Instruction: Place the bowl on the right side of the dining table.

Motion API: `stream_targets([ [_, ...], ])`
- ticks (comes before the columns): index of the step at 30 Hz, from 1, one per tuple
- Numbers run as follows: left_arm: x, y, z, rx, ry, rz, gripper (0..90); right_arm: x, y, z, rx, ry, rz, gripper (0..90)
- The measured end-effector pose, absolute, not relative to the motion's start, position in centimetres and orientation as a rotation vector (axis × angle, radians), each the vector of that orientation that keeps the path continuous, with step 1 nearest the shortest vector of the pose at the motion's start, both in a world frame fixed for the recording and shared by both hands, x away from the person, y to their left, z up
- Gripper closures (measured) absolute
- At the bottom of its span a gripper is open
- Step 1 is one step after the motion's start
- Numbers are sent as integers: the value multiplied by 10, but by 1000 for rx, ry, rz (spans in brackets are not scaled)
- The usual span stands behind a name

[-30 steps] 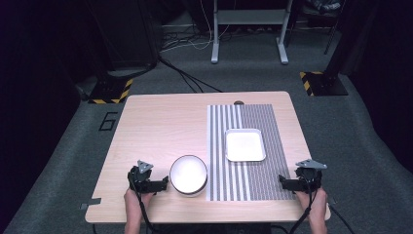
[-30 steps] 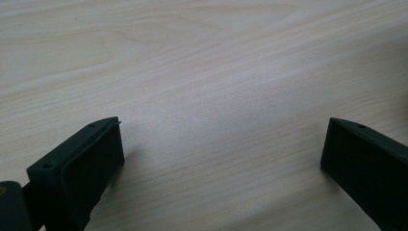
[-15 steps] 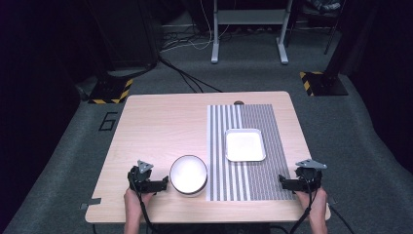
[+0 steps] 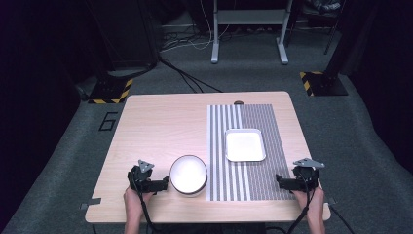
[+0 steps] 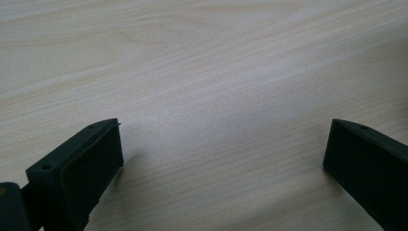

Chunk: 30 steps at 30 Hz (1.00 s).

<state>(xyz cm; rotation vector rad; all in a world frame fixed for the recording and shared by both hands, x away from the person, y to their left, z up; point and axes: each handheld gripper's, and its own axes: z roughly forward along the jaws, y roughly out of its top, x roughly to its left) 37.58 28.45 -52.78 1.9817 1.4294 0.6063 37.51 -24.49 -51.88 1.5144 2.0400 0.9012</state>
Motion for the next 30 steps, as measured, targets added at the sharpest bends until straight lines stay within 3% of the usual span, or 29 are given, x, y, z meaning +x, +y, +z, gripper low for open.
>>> stream_targets([
  [6,372,288,-522,1883,1431,594,1,375,-231,-512,1463,2062,910,1],
  [30,362,287,-494,1851,1384,578,2,384,-170,-488,1300,2206,995,9],
])
